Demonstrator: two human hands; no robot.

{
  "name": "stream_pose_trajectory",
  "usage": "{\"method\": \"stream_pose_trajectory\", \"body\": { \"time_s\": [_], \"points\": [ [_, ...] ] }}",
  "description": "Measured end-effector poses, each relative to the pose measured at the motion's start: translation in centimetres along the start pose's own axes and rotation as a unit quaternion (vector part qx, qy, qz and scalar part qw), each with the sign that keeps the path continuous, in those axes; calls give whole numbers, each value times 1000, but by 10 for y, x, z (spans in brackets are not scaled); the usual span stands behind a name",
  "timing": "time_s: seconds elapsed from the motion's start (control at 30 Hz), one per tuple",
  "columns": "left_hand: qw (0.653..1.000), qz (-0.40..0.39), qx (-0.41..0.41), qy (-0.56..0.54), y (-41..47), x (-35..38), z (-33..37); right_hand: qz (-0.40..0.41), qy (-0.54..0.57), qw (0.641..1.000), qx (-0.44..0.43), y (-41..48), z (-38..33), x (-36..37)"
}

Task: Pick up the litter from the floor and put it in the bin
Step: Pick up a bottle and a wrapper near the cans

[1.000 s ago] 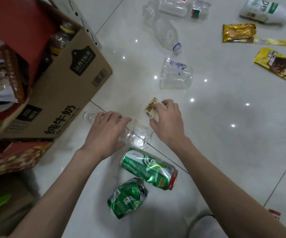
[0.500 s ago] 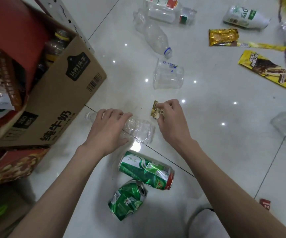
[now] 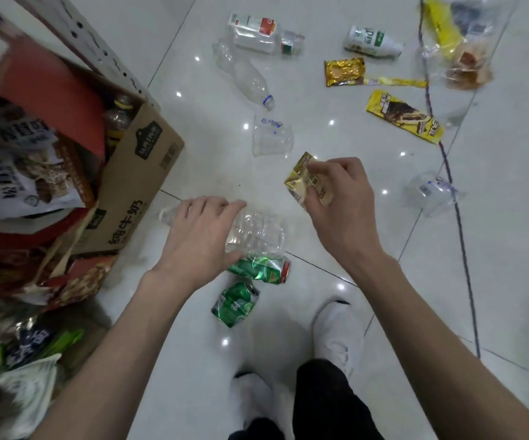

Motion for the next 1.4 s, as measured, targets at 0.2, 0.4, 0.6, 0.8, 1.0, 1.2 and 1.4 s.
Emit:
{"method": "stream_pose_trajectory", "body": {
  "time_s": [0.2, 0.4, 0.6, 0.8, 1.0, 1.2, 1.4],
  "points": [
    [999, -6, 41, -12, -34, -120, 54, 36, 22, 998, 53, -25, -64, -110],
    [995, 31, 90, 5, -53, -249, 108, 119, 39, 989, 73, -49, -139, -228],
    [985, 74, 149, 38, -94, -357, 156, 220, 72, 966, 112, -99, -203, -336],
    [969, 73, 232, 53, -147, -400, 214, 330, 74, 929, 149, -188, -234, -411],
    [942, 44, 327, 59, -196, -383, 298, 395, 78, 884, 238, -301, -205, -441],
    [900, 24, 429, 71, -266, -340, 396, 474, 56, 823, 310, -432, -167, -471],
    [856, -25, 508, 96, -372, -280, 494, 527, 62, 749, 398, -596, -126, -486]
  ]
}}
Point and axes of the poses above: each hand's wrist, its own y-axis towards the middle knuckle, its own x-axis out of the palm, z = x × y, the point moved 7 cm from there along y, towards the middle knuckle, and after that the axes turned 2 degrees about y, right-handed, at the moved point
